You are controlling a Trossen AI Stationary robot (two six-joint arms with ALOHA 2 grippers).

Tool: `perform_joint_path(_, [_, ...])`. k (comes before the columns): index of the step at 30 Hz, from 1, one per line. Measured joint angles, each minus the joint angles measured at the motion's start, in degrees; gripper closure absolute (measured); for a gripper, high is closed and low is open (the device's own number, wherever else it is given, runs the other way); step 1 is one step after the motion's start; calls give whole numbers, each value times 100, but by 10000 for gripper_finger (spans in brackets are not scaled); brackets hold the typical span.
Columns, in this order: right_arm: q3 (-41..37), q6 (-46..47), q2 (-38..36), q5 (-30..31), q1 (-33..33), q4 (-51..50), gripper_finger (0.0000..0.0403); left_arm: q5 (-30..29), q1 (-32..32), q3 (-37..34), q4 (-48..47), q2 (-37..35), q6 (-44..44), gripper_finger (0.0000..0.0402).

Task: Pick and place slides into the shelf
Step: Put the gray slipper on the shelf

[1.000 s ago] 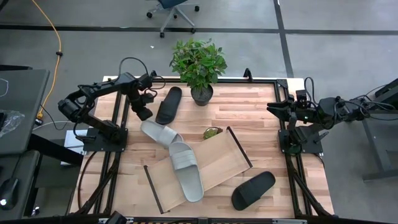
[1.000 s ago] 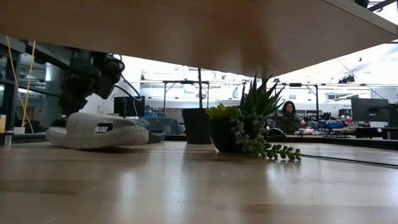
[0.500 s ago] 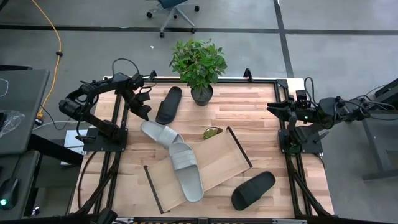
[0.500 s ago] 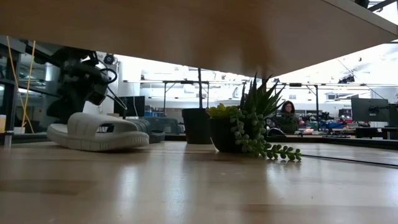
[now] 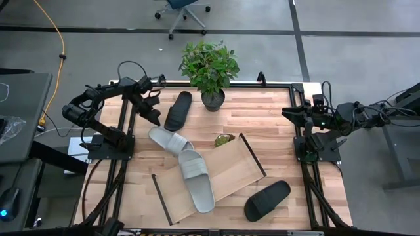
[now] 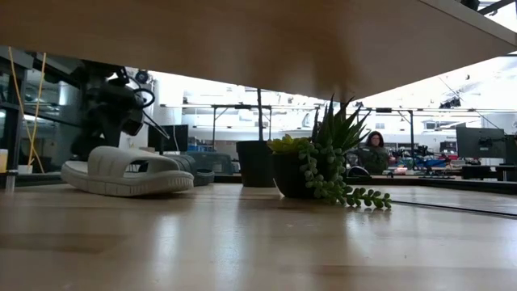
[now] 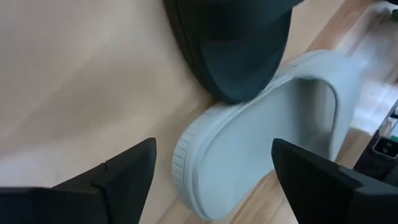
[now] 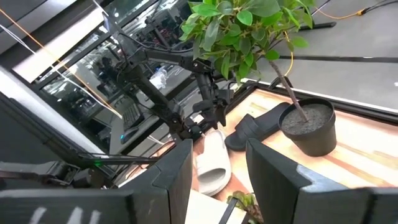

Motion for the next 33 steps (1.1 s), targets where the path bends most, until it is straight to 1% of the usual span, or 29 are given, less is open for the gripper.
perform_joint_path(7, [0,31,0,-2,0,1,261,42,-3,426,-181,1,111,128])
perform_joint_path(10, [-2,35,0,-2,-2,1,261,122,-7,639,-531,1,300,137])
perform_joint_path(12, [0,35,0,-2,0,-1,261,324,-23,667,-780,-2,355,141])
perform_joint_path(14, [-1,35,0,-2,-2,1,261,543,-142,648,-1017,-2,377,144])
perform_joint_path(17, [-1,35,0,-2,-2,1,261,619,-478,598,-1194,-2,386,146])
perform_joint_path(20, [0,26,2,40,-2,1,261,620,-915,595,-1051,-2,252,146])
perform_joint_path(25, [0,-16,2,142,0,-2,261,504,-1555,595,-545,-2,-333,147])
perform_joint_path(29, [0,-24,2,150,0,-3,261,403,-1859,595,-7,-2,-824,147])
perform_joint_path(33, [0,-26,2,150,0,-3,261,335,-1977,595,313,-2,-1172,147])
